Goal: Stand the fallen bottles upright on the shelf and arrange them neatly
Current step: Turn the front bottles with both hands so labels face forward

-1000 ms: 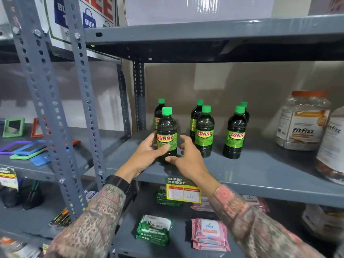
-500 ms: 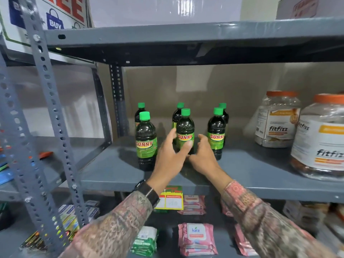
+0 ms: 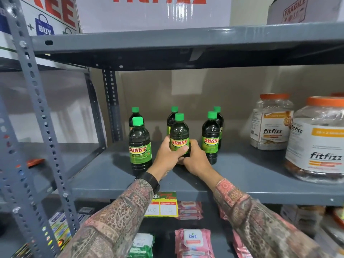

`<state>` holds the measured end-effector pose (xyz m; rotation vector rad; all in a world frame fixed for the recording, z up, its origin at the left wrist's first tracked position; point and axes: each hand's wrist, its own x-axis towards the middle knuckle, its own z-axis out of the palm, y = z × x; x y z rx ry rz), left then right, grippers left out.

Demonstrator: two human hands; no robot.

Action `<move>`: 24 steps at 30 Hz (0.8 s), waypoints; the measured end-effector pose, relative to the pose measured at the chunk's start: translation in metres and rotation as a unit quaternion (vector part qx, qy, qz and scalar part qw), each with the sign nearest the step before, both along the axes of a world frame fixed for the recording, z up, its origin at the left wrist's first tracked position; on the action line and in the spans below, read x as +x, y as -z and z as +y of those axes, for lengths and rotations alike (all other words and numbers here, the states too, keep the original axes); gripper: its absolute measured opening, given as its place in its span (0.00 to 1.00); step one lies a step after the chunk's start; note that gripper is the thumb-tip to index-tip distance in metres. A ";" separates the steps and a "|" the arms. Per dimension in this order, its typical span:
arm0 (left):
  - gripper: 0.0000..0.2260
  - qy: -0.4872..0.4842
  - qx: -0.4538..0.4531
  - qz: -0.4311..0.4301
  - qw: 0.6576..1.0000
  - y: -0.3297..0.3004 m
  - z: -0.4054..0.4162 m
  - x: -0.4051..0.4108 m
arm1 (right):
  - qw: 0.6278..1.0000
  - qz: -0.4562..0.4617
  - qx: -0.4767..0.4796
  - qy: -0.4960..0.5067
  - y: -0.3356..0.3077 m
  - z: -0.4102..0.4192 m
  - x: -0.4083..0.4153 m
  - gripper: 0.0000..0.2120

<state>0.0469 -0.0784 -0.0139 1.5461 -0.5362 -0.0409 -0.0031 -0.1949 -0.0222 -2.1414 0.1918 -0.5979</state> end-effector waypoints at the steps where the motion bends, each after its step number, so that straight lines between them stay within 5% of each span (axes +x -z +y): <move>1: 0.21 -0.002 0.003 -0.002 1.000 0.001 0.001 -0.002 | 1.000 0.005 0.000 0.000 0.000 0.000 -0.003 0.31; 14: 0.21 0.016 -0.015 0.000 1.000 0.009 0.018 -0.033 | 1.000 -0.008 -0.005 -0.002 0.007 0.015 -0.039 0.27; 20: 0.17 0.023 -0.036 0.002 0.999 0.009 0.020 -0.040 | 0.999 -0.020 0.023 -0.018 0.013 0.012 -0.046 0.33; 24: 0.28 -0.014 -0.014 -0.035 0.999 0.019 0.032 -0.047 | 0.999 0.013 0.050 -0.010 0.018 -0.009 -0.056 0.38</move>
